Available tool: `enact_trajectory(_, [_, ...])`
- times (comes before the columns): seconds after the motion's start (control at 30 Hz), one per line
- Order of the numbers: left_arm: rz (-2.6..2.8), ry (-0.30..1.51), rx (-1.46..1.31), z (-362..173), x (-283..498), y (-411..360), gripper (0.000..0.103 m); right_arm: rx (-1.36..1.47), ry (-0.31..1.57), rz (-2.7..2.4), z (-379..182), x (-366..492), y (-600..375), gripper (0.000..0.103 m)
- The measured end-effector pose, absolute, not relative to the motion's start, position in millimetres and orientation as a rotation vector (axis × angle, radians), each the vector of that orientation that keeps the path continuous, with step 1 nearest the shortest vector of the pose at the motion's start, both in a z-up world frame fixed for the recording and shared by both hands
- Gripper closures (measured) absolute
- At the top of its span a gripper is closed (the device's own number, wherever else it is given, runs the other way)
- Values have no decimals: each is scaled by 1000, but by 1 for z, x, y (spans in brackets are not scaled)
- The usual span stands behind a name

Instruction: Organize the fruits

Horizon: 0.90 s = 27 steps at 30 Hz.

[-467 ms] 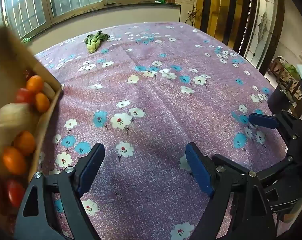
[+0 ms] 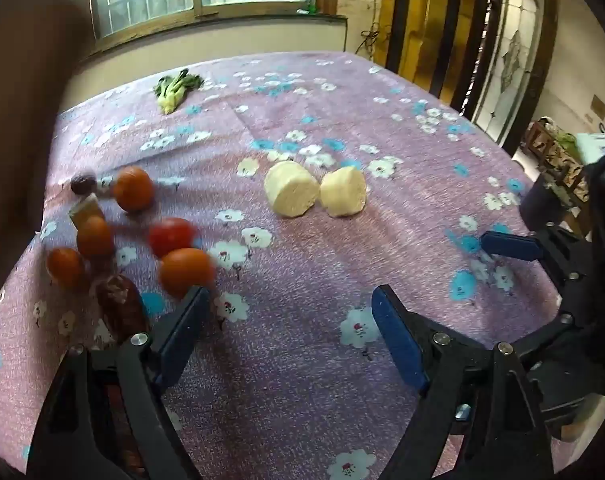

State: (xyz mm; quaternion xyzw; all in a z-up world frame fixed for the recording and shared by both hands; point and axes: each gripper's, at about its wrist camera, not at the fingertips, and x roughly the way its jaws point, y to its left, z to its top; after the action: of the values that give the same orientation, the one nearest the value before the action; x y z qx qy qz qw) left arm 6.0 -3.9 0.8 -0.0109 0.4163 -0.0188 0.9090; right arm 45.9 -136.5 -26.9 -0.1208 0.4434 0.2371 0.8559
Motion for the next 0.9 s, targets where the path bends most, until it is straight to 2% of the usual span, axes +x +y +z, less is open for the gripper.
enact_trajectory(0.2, [-98, 810, -67, 15, -3, 10, 20, -256, 932, 497, -28, 45, -138, 0])
enact_trajectory(0.73, [66, 832, -235, 40, -66, 83, 20, -257, 929, 497, -28, 45, -138, 0])
enact_trajectory(0.9, [125, 853, -187, 39, -85, 80, 19, -257, 929, 497, -28, 45, -138, 0])
